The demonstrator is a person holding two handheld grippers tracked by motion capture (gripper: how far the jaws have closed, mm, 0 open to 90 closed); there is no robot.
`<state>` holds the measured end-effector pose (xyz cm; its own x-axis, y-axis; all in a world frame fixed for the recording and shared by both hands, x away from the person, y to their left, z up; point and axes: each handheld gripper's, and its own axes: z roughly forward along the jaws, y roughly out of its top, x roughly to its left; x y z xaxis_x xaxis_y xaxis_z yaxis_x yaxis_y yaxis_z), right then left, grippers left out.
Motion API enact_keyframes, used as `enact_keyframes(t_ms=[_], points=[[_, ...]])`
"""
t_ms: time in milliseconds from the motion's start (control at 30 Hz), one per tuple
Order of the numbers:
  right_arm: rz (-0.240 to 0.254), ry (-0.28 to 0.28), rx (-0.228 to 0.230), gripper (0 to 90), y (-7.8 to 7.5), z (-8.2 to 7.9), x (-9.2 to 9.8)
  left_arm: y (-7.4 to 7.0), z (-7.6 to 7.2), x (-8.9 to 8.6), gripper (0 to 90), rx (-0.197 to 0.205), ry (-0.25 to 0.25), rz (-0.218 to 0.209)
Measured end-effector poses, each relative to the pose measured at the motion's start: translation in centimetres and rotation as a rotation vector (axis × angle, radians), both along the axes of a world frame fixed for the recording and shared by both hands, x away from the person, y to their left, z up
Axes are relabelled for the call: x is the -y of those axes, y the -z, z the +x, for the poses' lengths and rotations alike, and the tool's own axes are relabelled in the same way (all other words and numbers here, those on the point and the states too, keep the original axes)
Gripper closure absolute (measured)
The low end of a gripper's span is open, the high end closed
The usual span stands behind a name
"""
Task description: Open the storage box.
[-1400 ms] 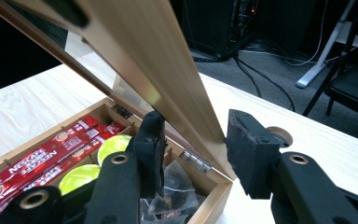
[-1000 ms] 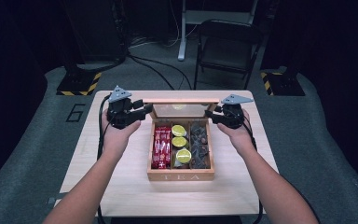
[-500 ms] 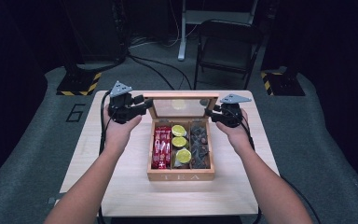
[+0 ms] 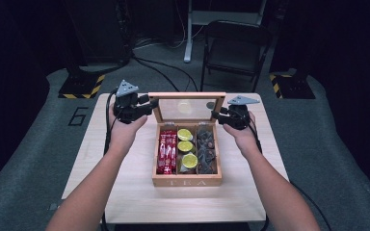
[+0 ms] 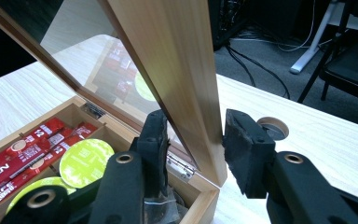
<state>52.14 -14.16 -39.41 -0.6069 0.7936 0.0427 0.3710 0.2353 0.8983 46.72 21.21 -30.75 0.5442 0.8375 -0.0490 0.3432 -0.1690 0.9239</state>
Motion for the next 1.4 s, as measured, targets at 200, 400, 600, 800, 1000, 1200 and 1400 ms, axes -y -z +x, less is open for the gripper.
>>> enact_keyframes(t_ms=[200, 400, 600, 800, 1000, 1200, 1400], points=[[-0.009, 0.014, -0.019, 59.9, 0.4, 0.4, -0.2, 0.2, 0.5, 0.2, 56.8, -0.008, -0.014, -0.02], [-0.005, 0.012, -0.03, 59.9, 0.7, 0.7, -0.2, 0.3, 0.9, 0.2, 57.0, -0.017, -0.023, -0.036], [-0.015, 0.001, -0.028, 60.9, 0.8, 1.0, -0.1, 0.4, 1.2, 0.3, 57.5, -0.016, -0.028, -0.03], [-0.029, -0.012, -0.03, 61.6, 0.7, 1.1, 0.0, 0.5, 1.3, 0.2, 57.5, -0.013, -0.023, -0.029], [-0.032, -0.005, -0.028, 62.1, 0.7, 1.3, -0.1, 0.7, 1.4, 0.2, 54.7, -0.008, -0.017, -0.029], [-0.026, 0.005, -0.05, 62.5, 0.4, 1.7, -0.2, 1.4, 1.6, 0.0, 54.7, -0.029, -0.012, -0.031], [-0.028, 0.006, -0.055, 62.9, 0.4, 2.0, -0.2, 2.2, 1.4, 0.1, 54.6, -0.04, -0.008, -0.028]])
